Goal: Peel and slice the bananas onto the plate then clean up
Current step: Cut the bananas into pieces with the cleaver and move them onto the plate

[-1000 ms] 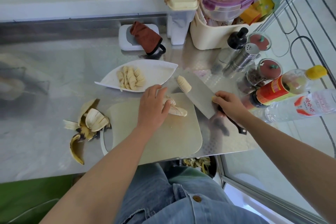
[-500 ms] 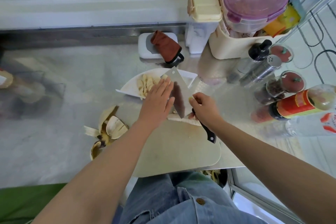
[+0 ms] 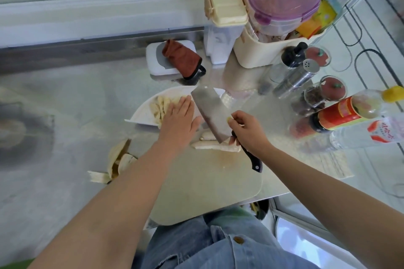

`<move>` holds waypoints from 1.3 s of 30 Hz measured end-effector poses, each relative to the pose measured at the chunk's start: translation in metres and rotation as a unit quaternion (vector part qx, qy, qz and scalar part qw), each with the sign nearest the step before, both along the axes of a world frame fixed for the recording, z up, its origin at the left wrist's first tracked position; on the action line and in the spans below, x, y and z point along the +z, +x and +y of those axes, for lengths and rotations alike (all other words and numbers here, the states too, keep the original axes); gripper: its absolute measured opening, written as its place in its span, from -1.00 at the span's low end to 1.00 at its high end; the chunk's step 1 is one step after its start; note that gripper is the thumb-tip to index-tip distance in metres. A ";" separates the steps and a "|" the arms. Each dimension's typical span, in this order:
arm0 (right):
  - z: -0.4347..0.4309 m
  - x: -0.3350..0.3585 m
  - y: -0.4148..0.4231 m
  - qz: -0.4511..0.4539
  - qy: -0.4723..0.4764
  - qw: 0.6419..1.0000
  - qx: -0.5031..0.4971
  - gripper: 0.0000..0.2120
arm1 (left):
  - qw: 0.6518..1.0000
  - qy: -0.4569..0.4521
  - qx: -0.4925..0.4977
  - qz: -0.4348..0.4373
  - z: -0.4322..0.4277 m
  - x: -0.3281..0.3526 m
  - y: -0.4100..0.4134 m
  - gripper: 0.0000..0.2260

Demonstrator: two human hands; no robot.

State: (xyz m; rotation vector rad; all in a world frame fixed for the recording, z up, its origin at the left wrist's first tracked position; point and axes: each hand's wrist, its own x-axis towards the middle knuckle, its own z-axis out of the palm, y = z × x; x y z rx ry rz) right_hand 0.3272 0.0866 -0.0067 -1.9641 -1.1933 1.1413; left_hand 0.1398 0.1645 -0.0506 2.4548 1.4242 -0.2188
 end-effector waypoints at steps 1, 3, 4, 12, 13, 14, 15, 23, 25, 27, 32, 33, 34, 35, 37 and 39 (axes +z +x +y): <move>-0.003 0.001 0.008 -0.003 0.005 1.000 -0.001 -0.84 | 1.000 -0.003 0.000 0.002 0.000 0.001 0.001 -0.47; -0.008 0.001 0.023 -0.007 0.020 1.000 -0.002 -0.86 | 1.000 0.003 -0.001 0.001 -0.001 0.003 0.004 -0.49; -0.010 0.000 0.032 -0.008 0.025 1.000 -0.004 -0.87 | 1.000 0.015 -0.003 -0.002 -0.002 0.004 0.004 -0.50; -0.037 -0.010 0.110 -0.158 0.002 0.986 0.058 -0.87 | 0.975 0.139 0.031 -0.172 -0.040 0.009 0.007 -0.74; -0.039 -0.011 0.116 -0.176 -0.010 0.981 0.077 -0.86 | 0.975 0.135 0.029 -0.174 -0.046 0.008 0.008 -0.76; -0.041 -0.013 0.121 -0.189 -0.021 0.977 0.093 -0.86 | 0.977 0.121 0.034 -0.174 -0.052 0.007 0.010 -0.78; -0.043 -0.015 0.124 -0.199 -0.028 0.974 0.105 -0.86 | 0.979 0.100 0.041 -0.175 -0.058 0.006 0.011 -0.79; -0.035 -0.023 0.122 -0.201 -0.028 0.967 0.152 -0.83 | 0.977 0.023 0.116 -0.176 -0.085 -0.005 0.017 -0.69; -0.030 -0.024 0.121 -0.185 -0.034 0.969 0.161 -0.81 | 0.977 0.015 0.122 -0.173 -0.086 -0.007 0.017 -0.67; -0.025 -0.023 0.118 -0.176 -0.040 0.968 0.176 -0.80 | 0.976 0.010 0.130 -0.176 -0.087 -0.007 0.018 -0.66; -0.016 -0.024 0.108 -0.142 -0.051 0.968 0.202 -0.79 | 0.974 0.010 0.141 -0.179 -0.088 -0.007 0.020 -0.66; -0.015 -0.025 0.107 -0.133 -0.054 0.969 0.203 -0.80 | 0.973 0.011 0.143 -0.181 -0.088 -0.007 0.020 -0.66; -0.013 -0.027 0.107 -0.127 -0.056 0.969 0.206 -0.82 | 0.972 0.010 0.145 -0.183 -0.089 -0.006 0.019 -0.66; -0.012 -0.028 0.108 -0.123 -0.057 0.968 0.212 -0.84 | 0.972 0.010 0.146 -0.186 -0.089 -0.006 0.019 -0.66; -0.007 -0.029 0.111 -0.115 -0.065 0.965 0.227 -0.85 | 0.970 0.012 0.147 -0.194 -0.090 -0.005 0.017 -0.66; -0.003 -0.028 0.116 -0.109 -0.076 0.961 0.243 -0.85 | 0.966 0.017 0.152 -0.207 -0.093 -0.006 0.012 -0.67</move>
